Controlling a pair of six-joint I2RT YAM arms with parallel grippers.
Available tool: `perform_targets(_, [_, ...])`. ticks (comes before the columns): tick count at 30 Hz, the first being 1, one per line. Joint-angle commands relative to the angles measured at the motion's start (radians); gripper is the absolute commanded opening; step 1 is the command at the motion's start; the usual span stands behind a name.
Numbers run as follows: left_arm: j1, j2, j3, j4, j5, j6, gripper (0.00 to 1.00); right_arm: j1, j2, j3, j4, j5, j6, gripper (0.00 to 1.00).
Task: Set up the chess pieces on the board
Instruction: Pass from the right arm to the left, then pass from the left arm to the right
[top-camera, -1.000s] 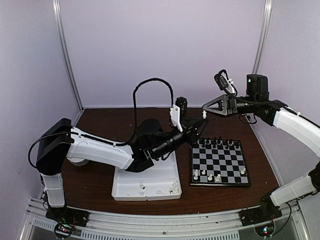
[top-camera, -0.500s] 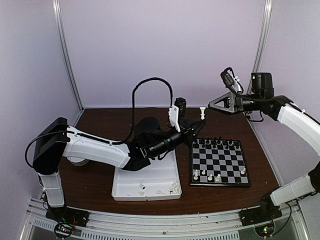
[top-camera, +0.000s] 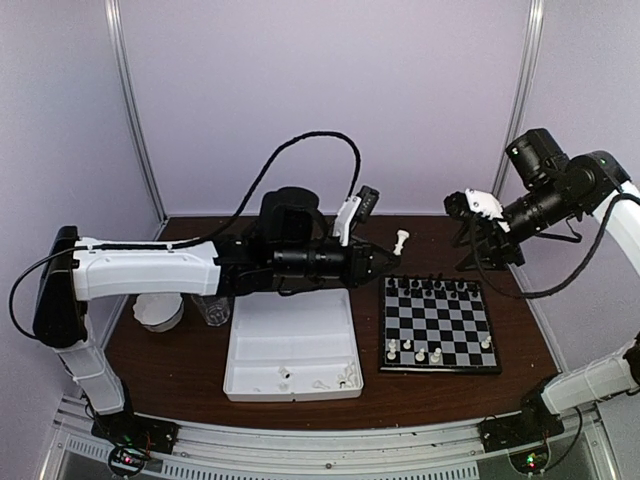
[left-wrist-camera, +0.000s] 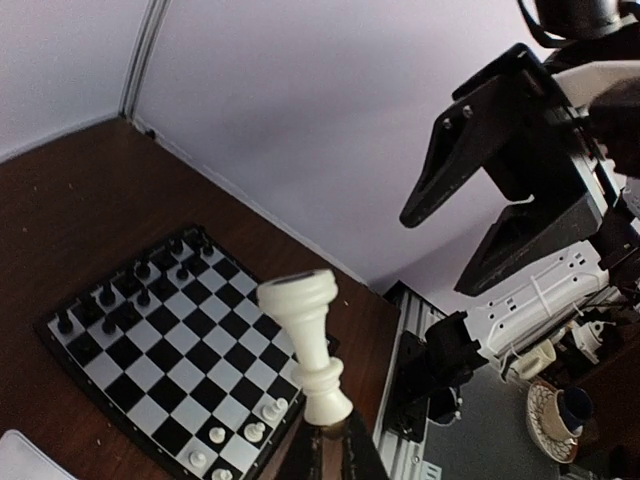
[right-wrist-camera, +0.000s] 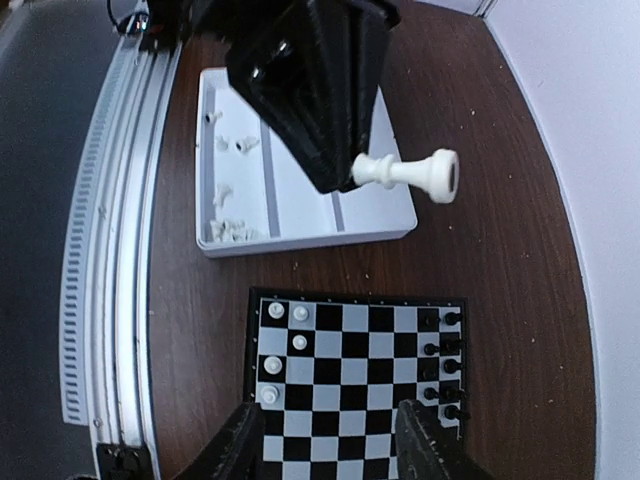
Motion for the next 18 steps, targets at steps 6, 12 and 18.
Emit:
perform_targets(6, [0.044,0.079,0.128,-0.262,0.374,-0.253,0.00,0.221,0.005,-0.006,-0.001,0.494,-0.218,0.49])
perform_targets(12, [0.049,0.115,0.156,-0.265,0.470,-0.340,0.00,0.389,0.038,-0.047,0.077,0.619,-0.200,0.50])
perform_targets(18, [0.048,0.126,0.167,-0.254,0.525,-0.380,0.00,0.477,0.082,-0.052,0.083,0.638,-0.212,0.51])
